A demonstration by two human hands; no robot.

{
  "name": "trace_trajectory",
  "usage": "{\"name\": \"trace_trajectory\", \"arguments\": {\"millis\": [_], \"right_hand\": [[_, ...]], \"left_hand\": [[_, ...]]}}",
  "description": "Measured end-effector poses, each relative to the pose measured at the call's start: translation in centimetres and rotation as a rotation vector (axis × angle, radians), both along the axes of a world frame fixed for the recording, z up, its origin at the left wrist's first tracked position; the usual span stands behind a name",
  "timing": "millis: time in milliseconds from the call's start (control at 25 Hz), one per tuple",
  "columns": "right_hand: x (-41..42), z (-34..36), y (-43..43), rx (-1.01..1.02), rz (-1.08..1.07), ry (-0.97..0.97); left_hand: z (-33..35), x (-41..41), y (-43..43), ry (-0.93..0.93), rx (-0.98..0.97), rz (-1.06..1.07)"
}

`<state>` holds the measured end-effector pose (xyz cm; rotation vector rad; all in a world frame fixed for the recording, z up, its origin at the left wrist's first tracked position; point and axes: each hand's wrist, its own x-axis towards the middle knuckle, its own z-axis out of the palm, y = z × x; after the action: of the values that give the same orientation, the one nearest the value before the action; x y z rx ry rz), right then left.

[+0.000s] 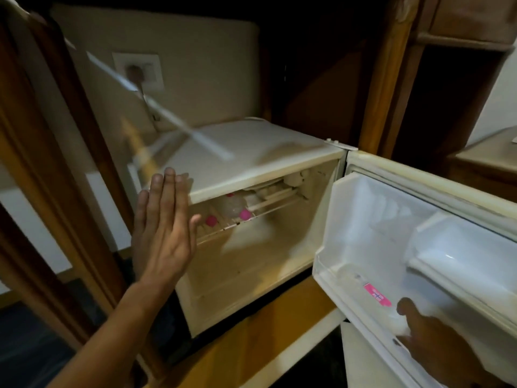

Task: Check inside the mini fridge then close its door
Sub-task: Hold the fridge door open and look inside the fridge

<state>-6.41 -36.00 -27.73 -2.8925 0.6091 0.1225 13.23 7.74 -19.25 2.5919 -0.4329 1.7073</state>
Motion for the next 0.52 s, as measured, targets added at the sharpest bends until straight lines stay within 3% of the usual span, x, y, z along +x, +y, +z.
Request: {"name": "trace_trajectory", "arguments": {"millis": [160, 280, 440, 520], "right_hand": [[-0.3, 0.4, -1.8, 0.219, -0.101, -0.079], [0.0, 1.0, -1.4, 0.205, -0.111, -0.043], [2.0, 2.7, 1.1, -0.486, 0.162, -0.194], [3.8, 4.3, 4.1, -0.656, 0.275, -0.161]], "left_hand": [[-1.4, 1.3, -0.1, 0.032, -0.057, -0.065], [-2.9, 2.3, 0.2, 0.016, -0.123, -0.061], [-2.9, 3.0, 0.9, -0.029, -0.079, -0.054], [-3.1, 2.7, 0.6, -0.061, -0.071, -0.059]]}}
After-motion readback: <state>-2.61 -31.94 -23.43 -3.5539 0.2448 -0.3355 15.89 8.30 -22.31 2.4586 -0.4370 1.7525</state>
